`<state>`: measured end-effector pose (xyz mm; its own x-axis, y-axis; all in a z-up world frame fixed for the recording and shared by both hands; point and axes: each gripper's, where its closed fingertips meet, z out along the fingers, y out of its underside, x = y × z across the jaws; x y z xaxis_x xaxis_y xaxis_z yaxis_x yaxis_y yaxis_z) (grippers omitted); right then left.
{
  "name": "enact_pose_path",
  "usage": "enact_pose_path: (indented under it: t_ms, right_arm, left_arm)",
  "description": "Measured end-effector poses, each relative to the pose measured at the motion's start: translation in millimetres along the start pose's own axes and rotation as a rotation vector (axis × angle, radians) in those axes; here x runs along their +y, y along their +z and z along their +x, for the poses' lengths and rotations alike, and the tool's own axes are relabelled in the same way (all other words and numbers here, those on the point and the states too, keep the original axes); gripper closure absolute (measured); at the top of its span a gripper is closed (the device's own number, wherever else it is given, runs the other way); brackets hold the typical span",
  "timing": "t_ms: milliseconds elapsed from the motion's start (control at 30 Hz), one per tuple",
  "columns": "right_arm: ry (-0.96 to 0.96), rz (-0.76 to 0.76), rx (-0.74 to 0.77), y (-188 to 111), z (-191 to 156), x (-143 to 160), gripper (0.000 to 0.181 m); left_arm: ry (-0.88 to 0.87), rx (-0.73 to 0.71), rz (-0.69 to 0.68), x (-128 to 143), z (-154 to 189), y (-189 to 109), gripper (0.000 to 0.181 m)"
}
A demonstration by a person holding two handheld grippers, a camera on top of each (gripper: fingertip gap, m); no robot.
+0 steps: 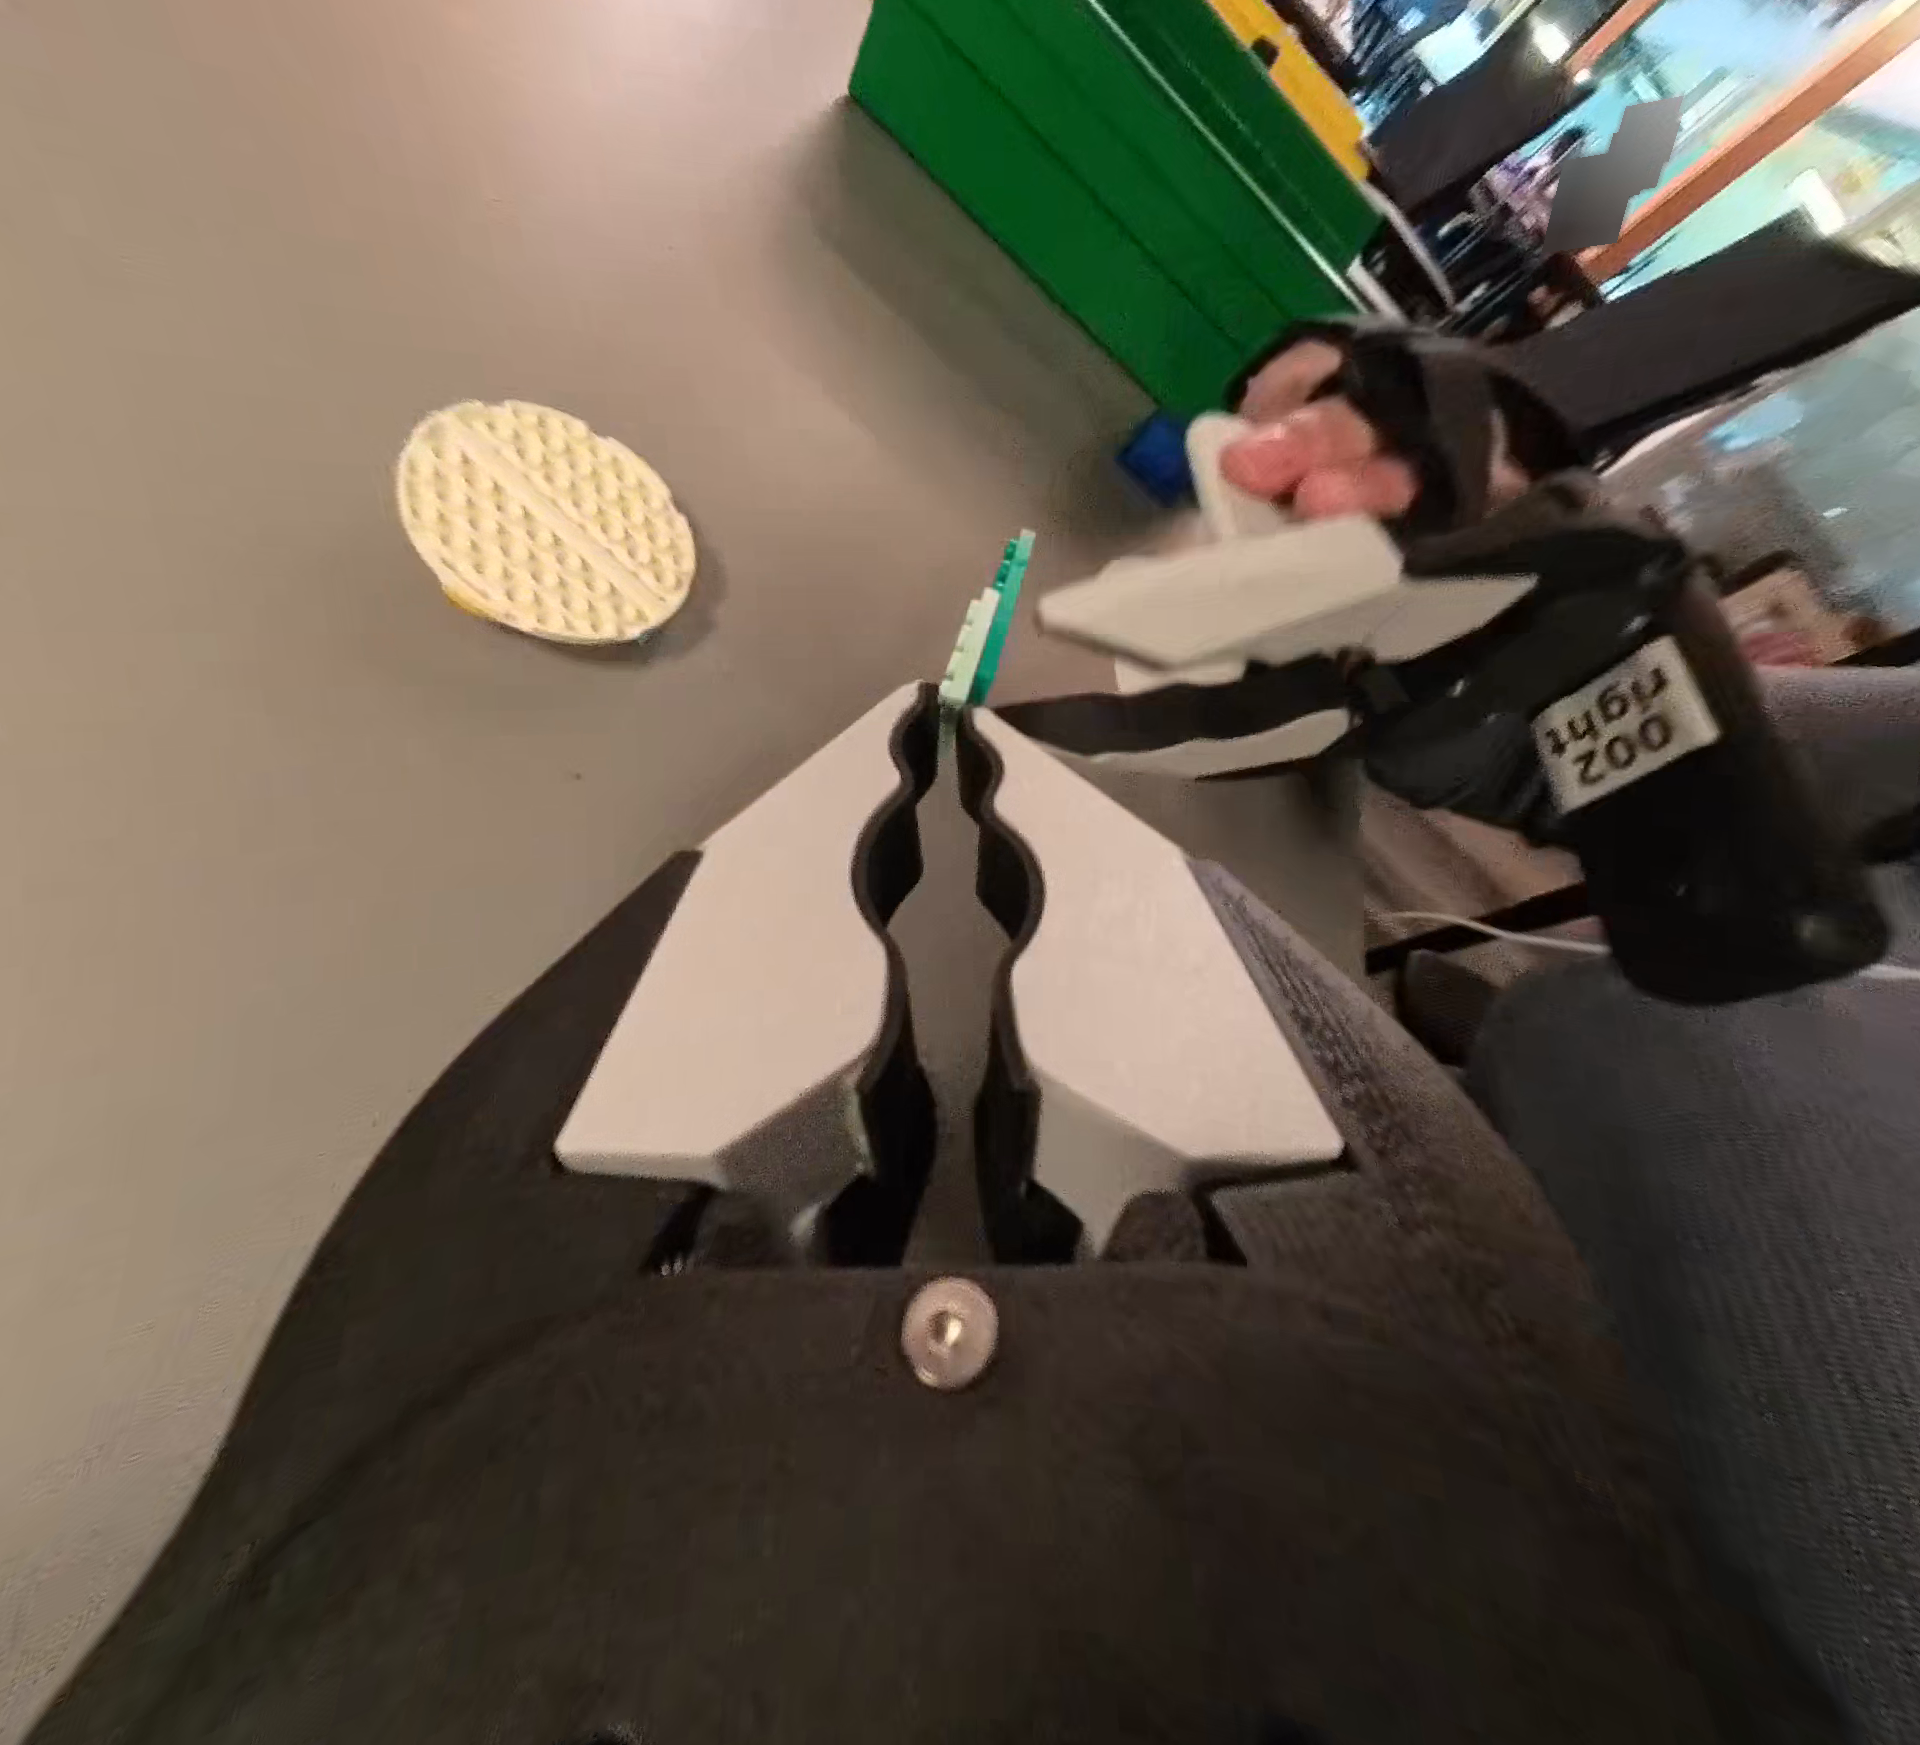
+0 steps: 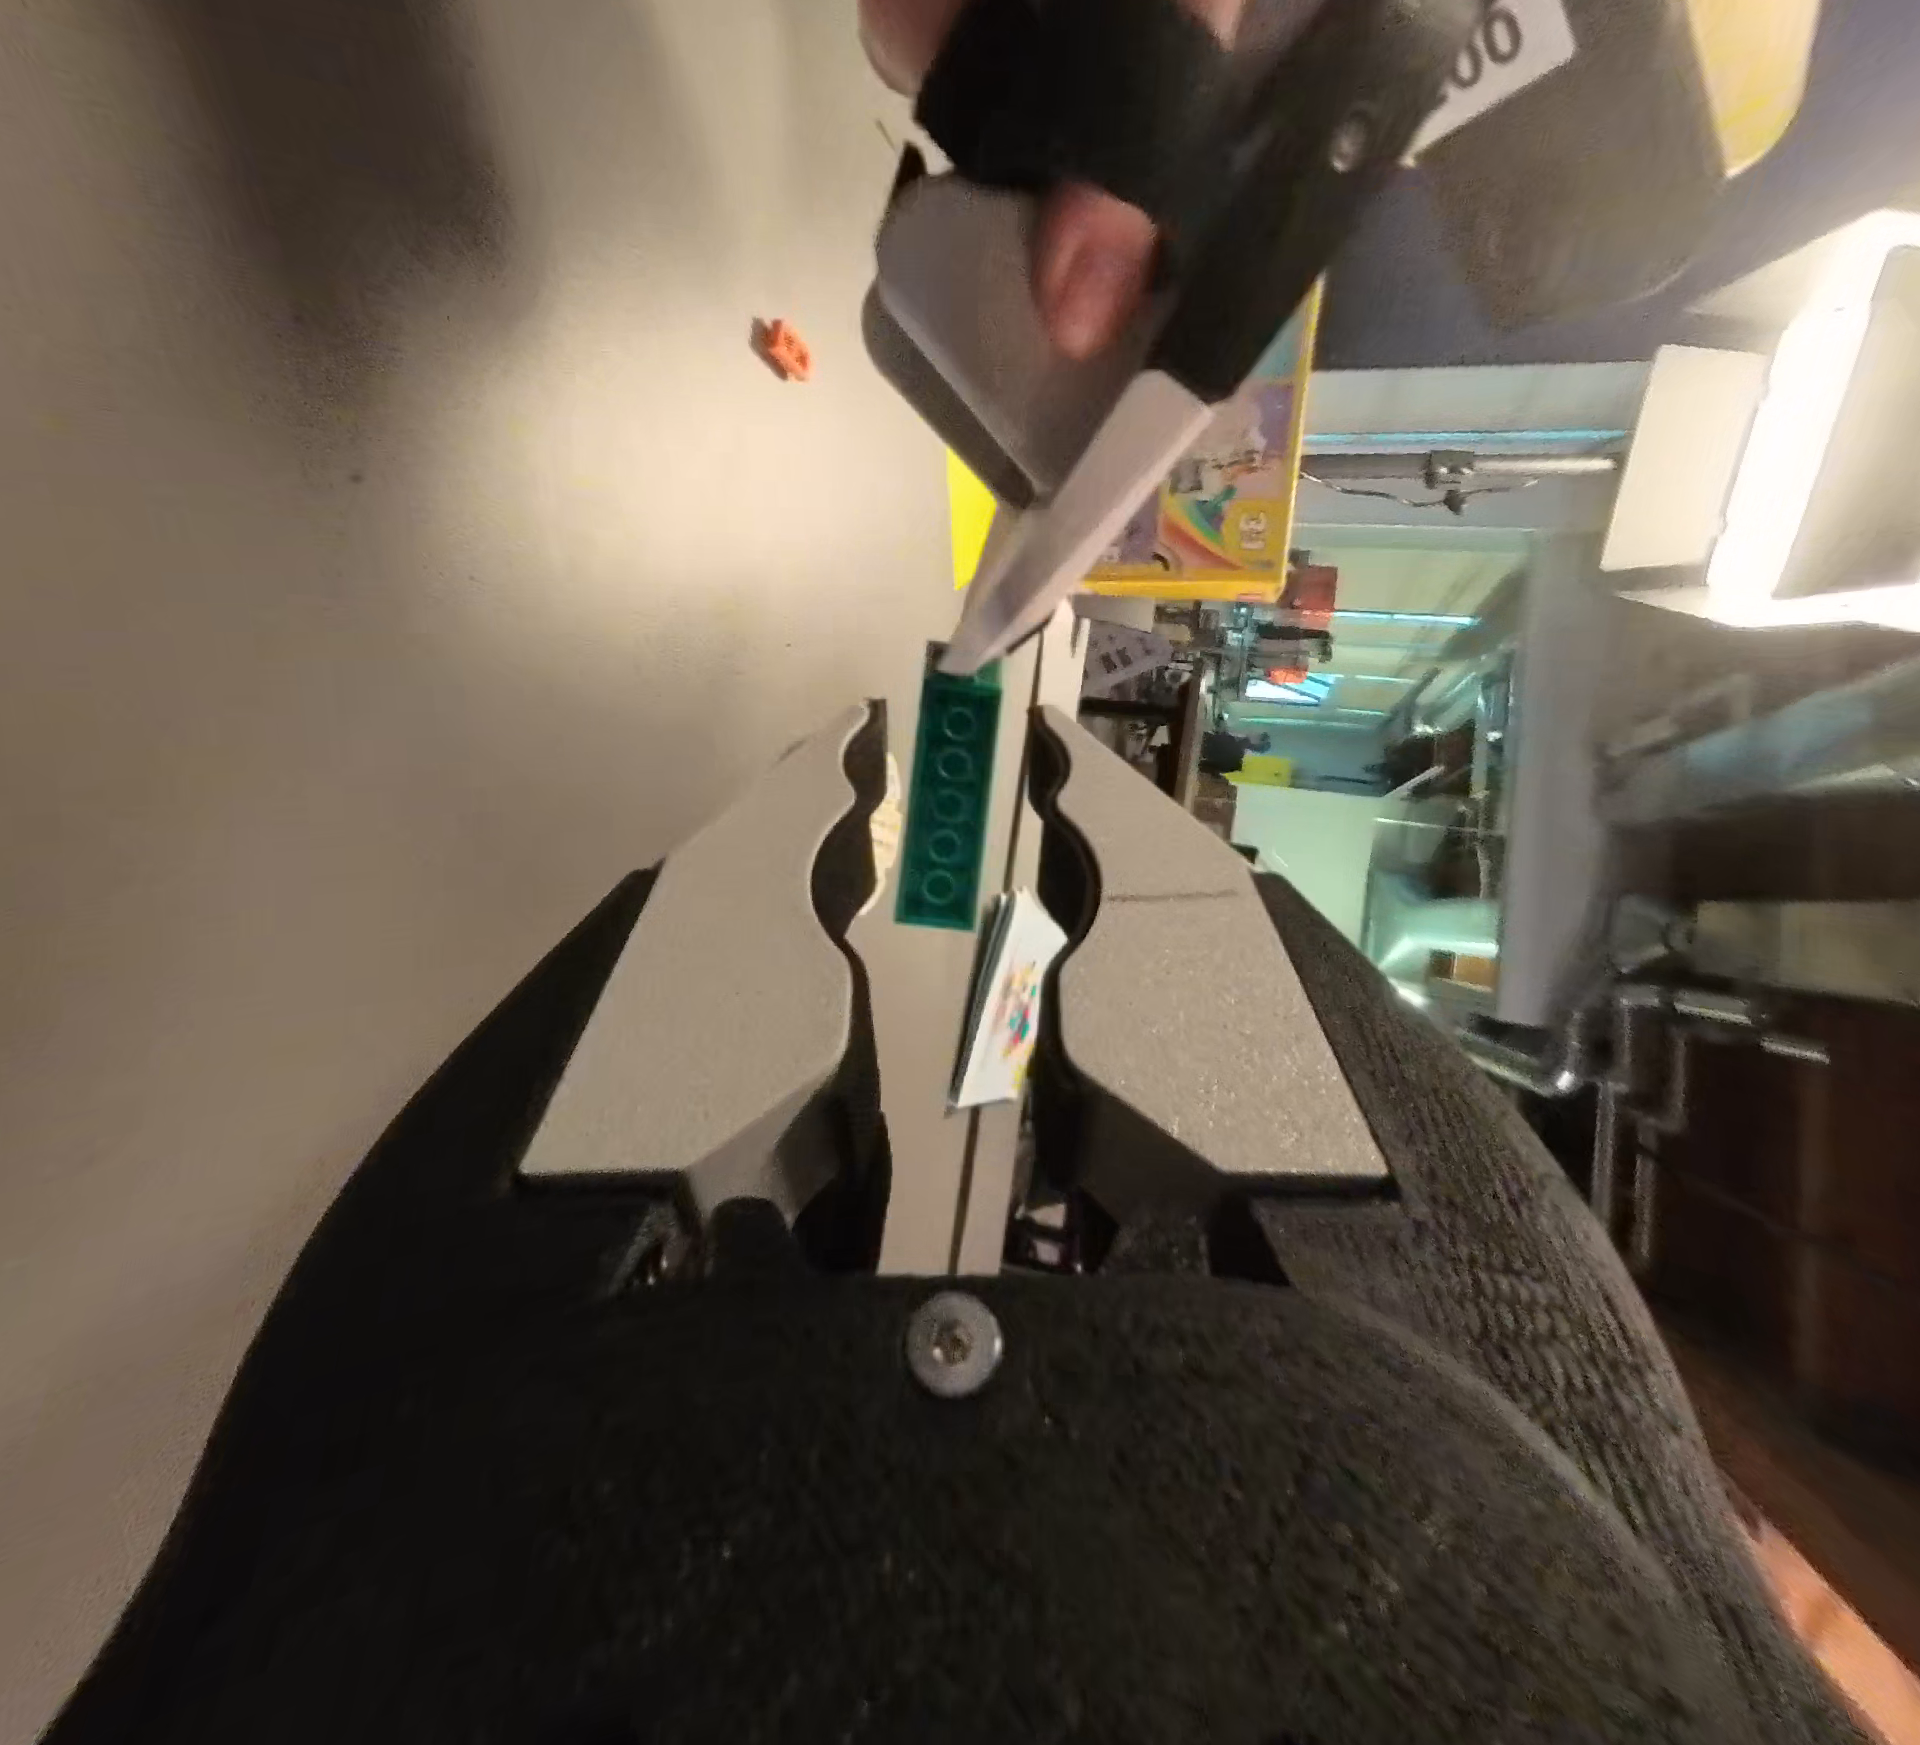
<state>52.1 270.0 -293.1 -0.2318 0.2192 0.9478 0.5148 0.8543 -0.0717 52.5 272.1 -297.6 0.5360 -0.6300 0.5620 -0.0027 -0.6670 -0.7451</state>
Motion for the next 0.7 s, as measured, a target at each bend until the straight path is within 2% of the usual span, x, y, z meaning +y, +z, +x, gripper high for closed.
enact_pose_path:
  t_ms: [133, 200, 333, 500, 700]
  right_arm:
    - [-0.039, -0.065, -0.024, 5, -6, 5, 0.16]
    - [-0.038, -0.06, -0.028, 5, -7, 3, 0.167]
    - [-0.021, -0.066, -0.023, 3, -5, 5, 0.168]
    - [-0.078, 0.01, 0.003, -7, -10, 4, 0.169]
    - [0.057, 0.128, -0.003, -27, -6, 10, 0.169]
  left_arm:
    - [-0.065, 0.06, -0.004, 1, 3, 2, 0.18]
    - [-0.073, 0.067, -0.026, 4, 4, 5, 0.18]
    - [-0.037, 0.067, -0.007, 3, 3, 7, 0.181]
    - [0.052, 0.04, -0.027, 7, 9, 14, 0.181]
    - [0.086, 0.082, -0.017, 0, 25, 27, 0.181]
